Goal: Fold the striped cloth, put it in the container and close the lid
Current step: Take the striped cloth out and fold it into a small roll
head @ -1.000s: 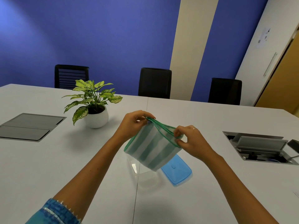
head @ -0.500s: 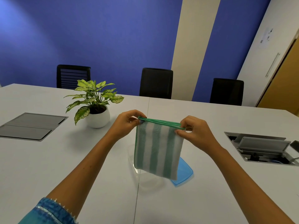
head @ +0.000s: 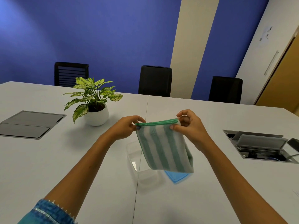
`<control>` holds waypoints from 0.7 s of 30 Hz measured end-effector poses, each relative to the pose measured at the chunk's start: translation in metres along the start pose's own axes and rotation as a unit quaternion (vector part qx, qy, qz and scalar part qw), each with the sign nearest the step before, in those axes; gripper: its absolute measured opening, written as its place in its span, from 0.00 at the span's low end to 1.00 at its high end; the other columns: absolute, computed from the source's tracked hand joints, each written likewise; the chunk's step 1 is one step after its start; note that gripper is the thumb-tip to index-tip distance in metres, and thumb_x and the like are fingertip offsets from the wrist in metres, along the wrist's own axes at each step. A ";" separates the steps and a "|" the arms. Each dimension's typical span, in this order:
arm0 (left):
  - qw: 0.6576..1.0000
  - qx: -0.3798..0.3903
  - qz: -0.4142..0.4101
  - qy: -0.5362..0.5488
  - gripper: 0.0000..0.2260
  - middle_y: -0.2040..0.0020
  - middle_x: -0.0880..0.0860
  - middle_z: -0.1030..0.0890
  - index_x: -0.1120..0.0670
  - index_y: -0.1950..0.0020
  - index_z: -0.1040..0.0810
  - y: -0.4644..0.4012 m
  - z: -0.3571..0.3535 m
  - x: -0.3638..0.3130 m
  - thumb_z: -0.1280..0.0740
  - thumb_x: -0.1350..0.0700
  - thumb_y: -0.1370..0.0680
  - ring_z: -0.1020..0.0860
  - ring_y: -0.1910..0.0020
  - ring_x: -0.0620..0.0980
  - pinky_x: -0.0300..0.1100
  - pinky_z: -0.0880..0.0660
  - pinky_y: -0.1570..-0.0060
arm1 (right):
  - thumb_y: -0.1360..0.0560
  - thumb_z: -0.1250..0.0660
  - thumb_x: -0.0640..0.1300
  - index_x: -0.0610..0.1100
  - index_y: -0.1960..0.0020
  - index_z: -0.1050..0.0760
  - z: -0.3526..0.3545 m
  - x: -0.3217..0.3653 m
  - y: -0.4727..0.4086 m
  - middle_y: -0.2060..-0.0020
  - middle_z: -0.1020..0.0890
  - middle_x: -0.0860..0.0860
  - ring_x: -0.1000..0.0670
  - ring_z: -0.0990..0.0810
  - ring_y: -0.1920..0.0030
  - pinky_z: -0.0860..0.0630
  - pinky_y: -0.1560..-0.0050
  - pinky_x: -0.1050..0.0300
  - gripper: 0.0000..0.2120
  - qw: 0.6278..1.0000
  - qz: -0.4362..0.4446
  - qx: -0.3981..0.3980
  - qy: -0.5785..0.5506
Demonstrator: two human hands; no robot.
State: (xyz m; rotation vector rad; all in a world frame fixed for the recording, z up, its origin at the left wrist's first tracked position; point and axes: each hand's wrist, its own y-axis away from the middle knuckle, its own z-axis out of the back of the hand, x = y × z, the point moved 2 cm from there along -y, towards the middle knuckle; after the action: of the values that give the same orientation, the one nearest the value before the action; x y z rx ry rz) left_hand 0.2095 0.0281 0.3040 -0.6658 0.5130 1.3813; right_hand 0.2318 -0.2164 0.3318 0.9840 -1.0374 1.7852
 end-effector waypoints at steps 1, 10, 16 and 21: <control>1.000 0.020 0.011 -0.002 0.14 0.40 0.56 0.23 0.52 0.37 0.27 0.000 -0.001 0.000 0.38 0.61 0.22 0.26 0.46 0.51 0.44 0.27 0.47 | 0.32 0.25 0.44 0.49 0.48 0.29 -0.003 0.000 0.000 0.52 0.20 0.46 0.47 0.20 0.52 0.19 0.51 0.54 0.16 1.000 -0.006 -0.015 -0.012; 0.992 0.101 -0.077 0.019 0.25 0.38 0.48 0.26 0.50 0.31 0.33 0.004 -0.027 -0.049 0.32 0.48 0.26 0.27 0.44 0.45 0.34 0.29 0.47 | 0.31 0.26 0.45 0.47 0.49 0.27 -0.032 0.001 0.011 0.54 0.18 0.48 0.49 0.18 0.54 0.18 0.52 0.58 0.15 1.000 0.013 0.010 -0.012; 0.986 -0.004 -0.147 -0.072 0.14 0.47 0.57 0.19 0.59 0.44 0.23 0.001 -0.036 -0.049 0.36 0.50 0.24 0.25 0.54 0.49 0.37 0.29 0.51 | 0.31 0.27 0.46 0.47 0.53 0.24 -0.021 -0.001 0.018 0.57 0.18 0.50 0.54 0.18 0.55 0.21 0.54 0.63 0.09 0.997 0.048 -0.010 -0.059; 0.974 -0.084 -0.201 -0.060 0.14 0.59 0.56 0.19 0.59 0.54 0.22 -0.002 -0.019 -0.044 0.34 0.48 0.25 0.26 0.62 0.48 0.41 0.28 0.58 | 0.34 0.24 0.46 0.44 0.56 0.22 -0.006 -0.026 0.026 0.62 0.18 0.49 0.54 0.20 0.61 0.19 0.57 0.59 0.11 0.999 0.038 -0.005 0.009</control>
State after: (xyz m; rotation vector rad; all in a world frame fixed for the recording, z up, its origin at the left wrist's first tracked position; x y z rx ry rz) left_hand 0.2064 -0.0168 0.3205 -0.7700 0.1516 1.0782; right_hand 0.2158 -0.2257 0.2997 0.9327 -1.0840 1.8459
